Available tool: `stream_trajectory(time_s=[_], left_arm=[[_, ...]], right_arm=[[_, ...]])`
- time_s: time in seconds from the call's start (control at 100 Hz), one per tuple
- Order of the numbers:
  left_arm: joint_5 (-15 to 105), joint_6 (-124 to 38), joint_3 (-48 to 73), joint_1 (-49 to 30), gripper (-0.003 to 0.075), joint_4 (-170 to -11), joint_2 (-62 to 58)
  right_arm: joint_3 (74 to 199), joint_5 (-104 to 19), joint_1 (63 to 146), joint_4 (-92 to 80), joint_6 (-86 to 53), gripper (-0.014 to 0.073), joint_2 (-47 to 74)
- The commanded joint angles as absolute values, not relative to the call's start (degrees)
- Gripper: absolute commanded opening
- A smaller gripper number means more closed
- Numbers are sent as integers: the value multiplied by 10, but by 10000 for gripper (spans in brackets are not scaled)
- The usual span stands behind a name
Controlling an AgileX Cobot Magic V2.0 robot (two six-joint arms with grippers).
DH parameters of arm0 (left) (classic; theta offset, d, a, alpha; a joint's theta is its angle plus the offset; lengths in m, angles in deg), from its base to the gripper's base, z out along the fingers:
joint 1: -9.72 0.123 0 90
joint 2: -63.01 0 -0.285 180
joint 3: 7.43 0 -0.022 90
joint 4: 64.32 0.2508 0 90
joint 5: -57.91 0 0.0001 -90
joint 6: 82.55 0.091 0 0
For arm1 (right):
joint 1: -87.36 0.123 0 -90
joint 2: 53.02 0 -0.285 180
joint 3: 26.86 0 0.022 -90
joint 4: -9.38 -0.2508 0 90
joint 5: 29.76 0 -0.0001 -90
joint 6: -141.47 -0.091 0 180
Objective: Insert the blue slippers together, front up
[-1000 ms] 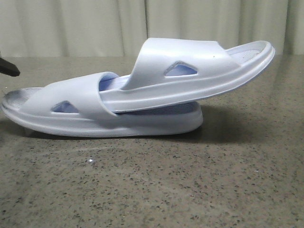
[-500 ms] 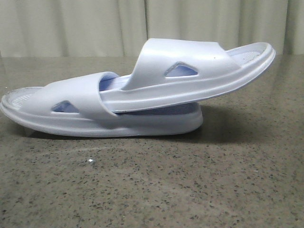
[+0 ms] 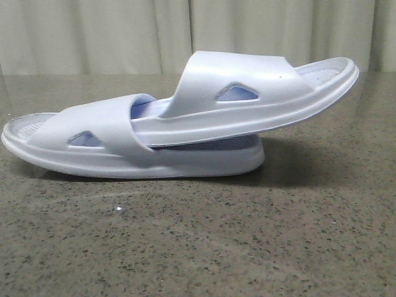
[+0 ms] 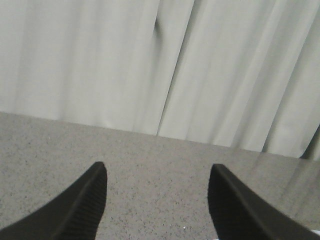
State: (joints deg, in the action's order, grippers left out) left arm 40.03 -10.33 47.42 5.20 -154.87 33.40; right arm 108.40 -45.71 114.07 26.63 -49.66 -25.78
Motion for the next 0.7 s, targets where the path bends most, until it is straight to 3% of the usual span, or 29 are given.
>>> stream_trajectory(time_s=[0.0,0.3,0.41,0.58,0.69], left_arm=[[406,-102,473,48,394,-1554,365],[411,-102,547,48,394,-1535,452],[408,-103,565,48,394,-1535,459],[414,-103,576,48,389,-1535,459],[416,-103,576,48,333,-1535,459]], right_arm=[[1072,-427,1138,281,-491,360,-301],[1012,-568,1138,285,-493,360,-473],[1005,-625,1138,286,-496,360,-464],[1000,-607,1138,286,-496,360,-464],[1000,-607,1138,286,-496,345,-464]])
